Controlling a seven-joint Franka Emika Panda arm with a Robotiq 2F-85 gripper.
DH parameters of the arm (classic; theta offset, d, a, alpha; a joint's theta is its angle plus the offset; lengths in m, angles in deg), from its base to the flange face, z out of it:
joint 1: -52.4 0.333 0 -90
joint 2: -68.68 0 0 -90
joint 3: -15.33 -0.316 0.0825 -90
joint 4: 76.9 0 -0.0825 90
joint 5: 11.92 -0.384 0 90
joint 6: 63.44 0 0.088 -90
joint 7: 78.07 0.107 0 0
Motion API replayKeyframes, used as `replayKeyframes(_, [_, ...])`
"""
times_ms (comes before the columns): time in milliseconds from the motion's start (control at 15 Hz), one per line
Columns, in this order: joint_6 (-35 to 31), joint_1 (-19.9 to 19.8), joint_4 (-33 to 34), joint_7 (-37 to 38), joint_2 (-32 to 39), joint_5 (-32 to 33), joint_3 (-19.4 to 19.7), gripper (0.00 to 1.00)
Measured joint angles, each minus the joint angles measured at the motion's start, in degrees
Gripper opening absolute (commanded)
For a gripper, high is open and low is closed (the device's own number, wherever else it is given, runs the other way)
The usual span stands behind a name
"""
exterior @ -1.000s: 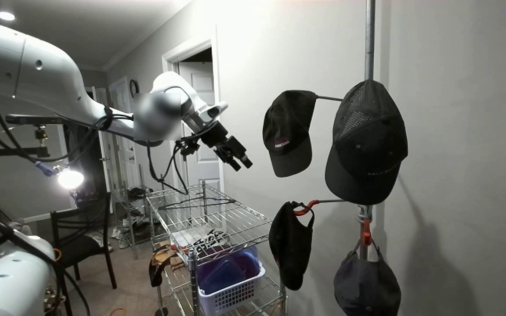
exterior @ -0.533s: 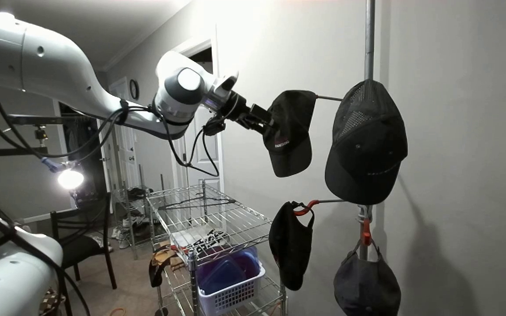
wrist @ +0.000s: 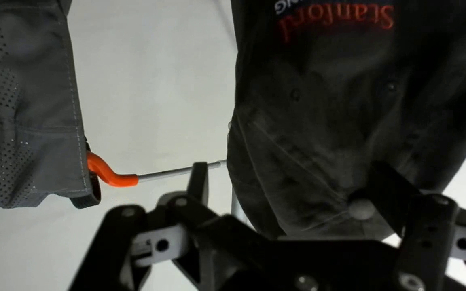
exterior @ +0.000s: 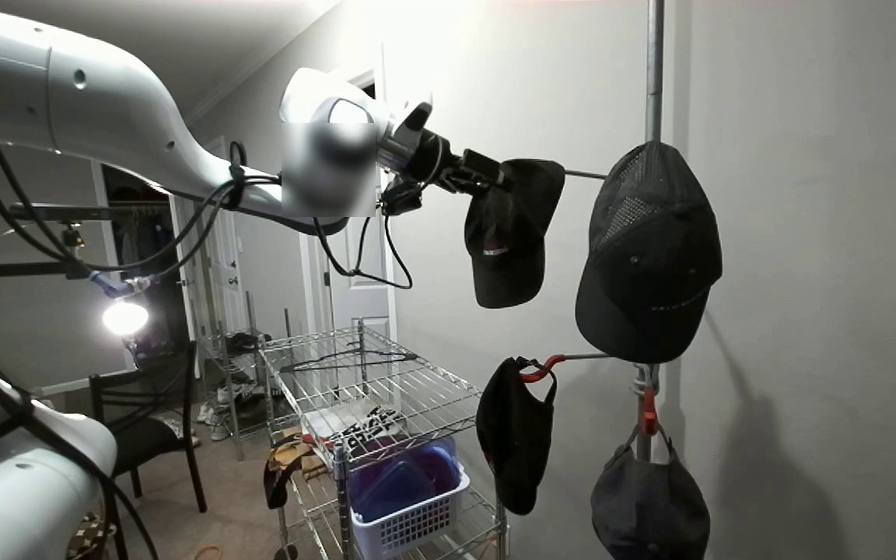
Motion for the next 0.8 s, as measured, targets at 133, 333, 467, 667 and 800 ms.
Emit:
replayKeyframes(133, [-0.53, 0.41, 0.83, -0.11, 1.57, -0.26, 0.29, 0.75])
replayKeyframes(333, [-0.90, 2.67, 2.49, -1.20, 4.30, -1.52, 1.69, 0.61])
replayKeyframes(467, [-0.98, 4.18, 3.71, -2.04, 5.75, -2.87, 2.62, 0.48])
replayKeyframes(667, [-0.98, 6.09, 5.37, -2.77, 7.14, -4.18, 3.79, 0.29])
replayKeyframes(800, [-0.98, 7.23, 6.13, -3.37, 7.68, -5.15, 4.55, 0.16])
